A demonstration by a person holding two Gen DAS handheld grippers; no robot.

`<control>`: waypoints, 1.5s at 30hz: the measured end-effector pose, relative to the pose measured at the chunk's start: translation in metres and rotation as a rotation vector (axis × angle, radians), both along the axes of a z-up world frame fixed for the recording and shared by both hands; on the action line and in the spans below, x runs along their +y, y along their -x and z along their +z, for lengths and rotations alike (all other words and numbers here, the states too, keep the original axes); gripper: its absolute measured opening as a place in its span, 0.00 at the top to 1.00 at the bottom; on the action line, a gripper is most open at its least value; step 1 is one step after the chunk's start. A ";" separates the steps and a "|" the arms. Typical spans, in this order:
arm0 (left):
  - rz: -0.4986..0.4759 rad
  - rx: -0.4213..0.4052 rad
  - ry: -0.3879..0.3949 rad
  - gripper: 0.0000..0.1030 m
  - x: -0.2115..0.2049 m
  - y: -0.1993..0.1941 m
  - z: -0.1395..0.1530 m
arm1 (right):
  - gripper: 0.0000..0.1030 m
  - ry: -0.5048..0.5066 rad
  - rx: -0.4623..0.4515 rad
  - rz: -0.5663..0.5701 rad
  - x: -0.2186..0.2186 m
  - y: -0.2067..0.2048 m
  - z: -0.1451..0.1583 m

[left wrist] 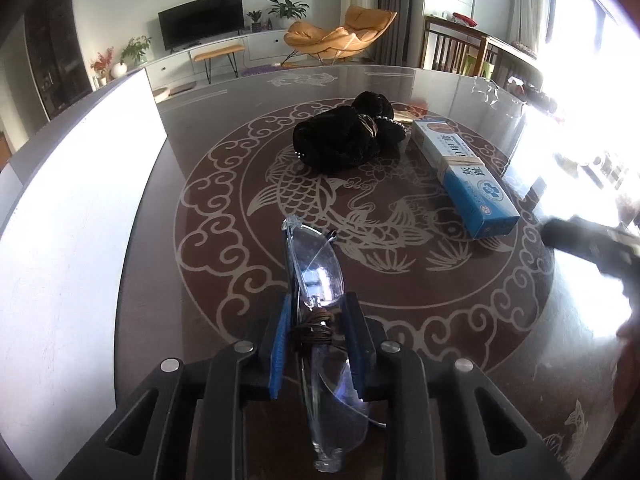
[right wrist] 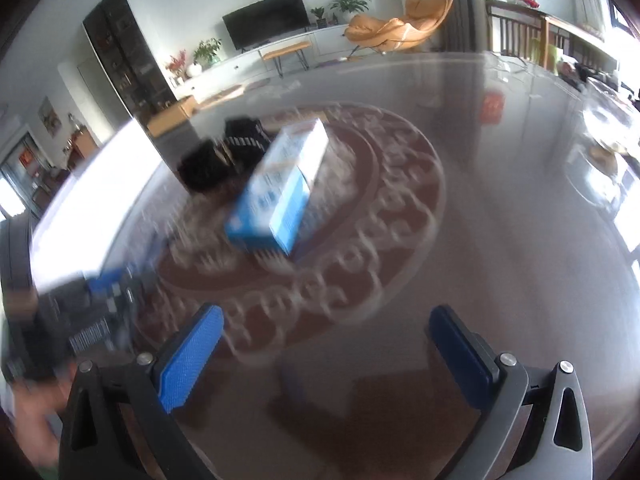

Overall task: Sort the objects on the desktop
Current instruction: 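Carry the eyeglasses and medicine box over the bin with both tools, then open both tools to drop the eyeglasses and medicine box into the bin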

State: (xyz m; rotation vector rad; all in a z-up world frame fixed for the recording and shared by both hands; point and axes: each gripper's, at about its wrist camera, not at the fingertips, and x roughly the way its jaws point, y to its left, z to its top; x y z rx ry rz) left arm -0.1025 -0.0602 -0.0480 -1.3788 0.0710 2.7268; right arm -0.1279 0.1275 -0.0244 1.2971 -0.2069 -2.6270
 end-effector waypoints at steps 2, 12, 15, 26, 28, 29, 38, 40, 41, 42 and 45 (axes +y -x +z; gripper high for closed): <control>0.003 -0.003 -0.016 0.76 -0.006 -0.004 0.001 | 0.00 -0.037 -0.021 0.019 -0.018 0.034 0.004; 0.009 0.031 -0.080 0.80 -0.019 -0.030 0.012 | 0.56 -0.186 -0.140 0.125 -0.066 0.088 -0.008; 0.004 0.059 -0.128 0.82 -0.021 -0.041 0.025 | 0.57 -0.106 -0.128 0.129 -0.043 0.068 0.009; 0.020 0.208 -0.281 0.82 -0.052 -0.094 0.100 | 0.57 -0.015 0.008 0.217 -0.031 -0.018 0.104; 0.032 0.234 -0.306 0.82 -0.071 -0.109 0.119 | 0.57 0.001 0.025 0.265 -0.052 -0.023 0.122; 0.043 0.245 -0.306 0.82 -0.084 -0.117 0.129 | 0.57 0.011 0.035 0.296 -0.066 -0.027 0.129; 0.309 0.180 -0.151 0.82 -0.219 -0.160 0.132 | 0.57 0.195 0.045 0.615 -0.253 -0.060 0.158; 0.351 0.124 -0.129 0.82 -0.240 -0.161 0.117 | 0.57 0.193 0.034 0.679 -0.299 -0.070 0.148; 0.360 0.107 -0.122 0.82 -0.246 -0.160 0.112 | 0.57 0.186 0.022 0.705 -0.320 -0.074 0.140; 0.362 0.083 -0.119 0.82 -0.250 -0.160 0.106 | 0.57 0.180 0.004 0.731 -0.335 -0.078 0.130; 0.369 0.037 -0.123 0.76 -0.256 -0.163 0.094 | 0.56 0.147 -0.050 0.777 -0.373 -0.083 0.095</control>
